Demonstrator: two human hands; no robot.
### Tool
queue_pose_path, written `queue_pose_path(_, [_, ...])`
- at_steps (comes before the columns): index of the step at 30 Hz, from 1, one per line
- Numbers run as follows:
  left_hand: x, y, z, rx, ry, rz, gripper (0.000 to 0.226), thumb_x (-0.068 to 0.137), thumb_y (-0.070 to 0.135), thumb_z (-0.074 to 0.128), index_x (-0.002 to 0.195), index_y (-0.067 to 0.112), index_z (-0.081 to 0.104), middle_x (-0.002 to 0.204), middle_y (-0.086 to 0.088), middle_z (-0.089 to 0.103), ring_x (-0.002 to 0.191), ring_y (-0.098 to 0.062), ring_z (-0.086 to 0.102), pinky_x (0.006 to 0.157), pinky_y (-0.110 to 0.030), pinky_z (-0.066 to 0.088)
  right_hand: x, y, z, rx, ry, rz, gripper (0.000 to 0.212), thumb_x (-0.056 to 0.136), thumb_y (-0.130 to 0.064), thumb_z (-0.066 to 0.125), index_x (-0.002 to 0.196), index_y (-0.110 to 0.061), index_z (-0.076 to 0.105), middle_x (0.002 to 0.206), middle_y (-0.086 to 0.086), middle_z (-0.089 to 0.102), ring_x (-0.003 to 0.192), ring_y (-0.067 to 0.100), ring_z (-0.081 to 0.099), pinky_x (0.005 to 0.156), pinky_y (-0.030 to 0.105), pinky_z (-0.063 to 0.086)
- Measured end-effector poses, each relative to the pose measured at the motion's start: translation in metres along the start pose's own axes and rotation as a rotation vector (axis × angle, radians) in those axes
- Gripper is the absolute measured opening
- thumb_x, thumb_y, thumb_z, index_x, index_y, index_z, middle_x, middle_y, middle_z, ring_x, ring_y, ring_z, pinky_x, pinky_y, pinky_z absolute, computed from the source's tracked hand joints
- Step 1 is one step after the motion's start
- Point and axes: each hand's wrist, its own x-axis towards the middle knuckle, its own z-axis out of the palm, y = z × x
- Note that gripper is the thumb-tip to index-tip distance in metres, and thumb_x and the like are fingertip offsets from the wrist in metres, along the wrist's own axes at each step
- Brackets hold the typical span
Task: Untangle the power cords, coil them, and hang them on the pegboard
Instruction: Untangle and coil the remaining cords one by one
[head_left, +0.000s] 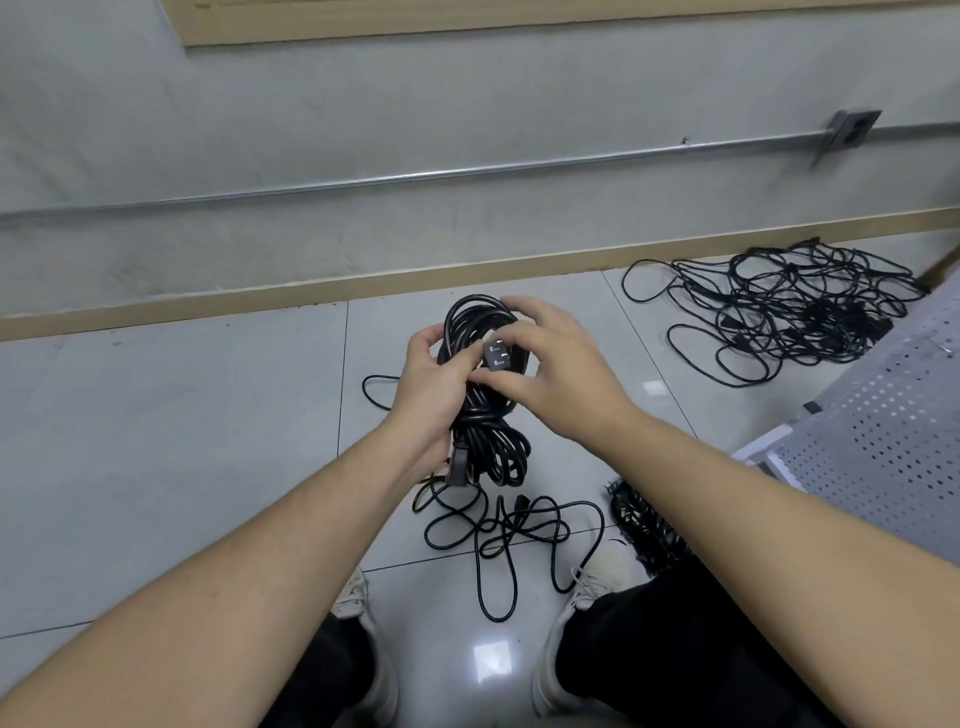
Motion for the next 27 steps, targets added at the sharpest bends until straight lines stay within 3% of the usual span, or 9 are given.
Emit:
queue_pose_path(4, [0.008,0.004,-0.007,0.09,-0.037,0.041,0.054,0.09,0.011,0.074,0.133,0.033,0.049,0.1,-0.008,0.077,0.079,-0.022,0.076,0.067,-0.039,0.061,0.002,0.002,0.002,-0.113,0.002,-0.055,0.038,0.088,-0.049,0.068,0.112,-0.02,0.072,0.153,0.004,0.05,0.146,0.029,0.038,0.12,0.051,0.024])
queue_pose_path(8, [0.017,0.003,-0.013,0.11,0.029,0.073,0.061,0.085,0.002,0.068,0.134,0.034,0.051,0.099,-0.003,0.074,0.08,-0.022,0.075,0.074,-0.043,0.063,-0.001,0.0,0.003,-0.191,0.145,-0.204,0.031,0.088,-0.05,0.066,0.099,-0.021,0.072,0.119,-0.002,0.06,0.114,0.019,0.051,0.099,0.038,0.036])
queue_pose_path(10, [0.02,0.004,-0.014,0.035,0.087,0.067,0.054,0.087,0.0,0.059,0.133,0.027,0.053,0.089,-0.001,0.068,0.068,-0.018,0.068,0.065,-0.036,0.059,-0.003,-0.002,0.004,-0.176,0.205,-0.253,0.025,0.089,-0.042,0.071,0.098,-0.018,0.071,0.108,-0.001,0.058,0.102,0.015,0.051,0.092,0.029,0.034])
queue_pose_path(13, [0.024,0.008,-0.017,-0.021,0.145,0.061,0.031,0.087,-0.001,0.054,0.11,0.02,0.057,0.08,-0.002,0.062,0.065,-0.017,0.062,0.056,-0.031,0.053,-0.005,-0.006,0.004,-0.143,0.223,-0.262,0.027,0.092,-0.041,0.066,0.101,-0.016,0.068,0.108,0.0,0.057,0.097,0.014,0.054,0.087,0.026,0.035])
queue_pose_path(16, [0.026,0.007,-0.02,-0.094,0.159,0.005,0.023,0.086,-0.006,0.051,0.09,0.017,0.053,0.075,-0.002,0.061,0.075,-0.019,0.07,0.064,-0.034,0.053,-0.01,-0.014,0.009,0.009,0.052,0.073,0.026,0.097,-0.044,0.058,0.11,-0.021,0.06,0.112,-0.007,0.06,0.101,0.011,0.059,0.086,0.029,0.047])
queue_pose_path(19, [0.025,0.004,-0.022,-0.244,0.146,-0.069,0.03,0.086,-0.015,0.047,0.102,0.01,0.055,0.094,-0.007,0.061,0.085,-0.023,0.074,0.062,-0.032,0.058,-0.012,-0.016,0.02,0.24,-0.13,0.452,0.015,0.097,-0.037,0.055,0.105,-0.026,0.05,0.096,-0.006,0.066,0.084,0.017,0.064,0.083,0.04,0.053])
queue_pose_path(21, [0.027,0.004,-0.022,-0.301,0.111,-0.092,0.036,0.088,-0.016,0.05,0.116,0.006,0.056,0.107,-0.008,0.062,0.084,-0.023,0.072,0.06,-0.03,0.06,-0.011,-0.014,0.022,0.325,-0.123,0.521,0.013,0.093,-0.035,0.056,0.097,-0.026,0.047,0.084,-0.004,0.064,0.07,0.017,0.059,0.076,0.043,0.052])
queue_pose_path(24, [0.029,0.006,-0.021,-0.373,0.065,-0.152,0.038,0.093,-0.007,0.061,0.13,0.003,0.057,0.117,-0.01,0.07,0.086,-0.025,0.077,0.068,-0.039,0.063,-0.008,-0.01,0.016,0.412,-0.092,0.527,0.019,0.095,-0.038,0.055,0.09,-0.024,0.044,0.073,-0.009,0.057,0.061,0.011,0.052,0.066,0.035,0.046])
queue_pose_path(27, [0.03,0.008,-0.017,-0.362,0.01,-0.156,0.021,0.095,-0.002,0.065,0.113,0.007,0.062,0.106,-0.014,0.073,0.082,-0.026,0.078,0.064,-0.042,0.063,-0.005,-0.008,0.013,0.529,-0.078,0.551,0.021,0.101,-0.035,0.053,0.089,-0.021,0.042,0.071,-0.007,0.05,0.058,0.011,0.046,0.057,0.027,0.039])
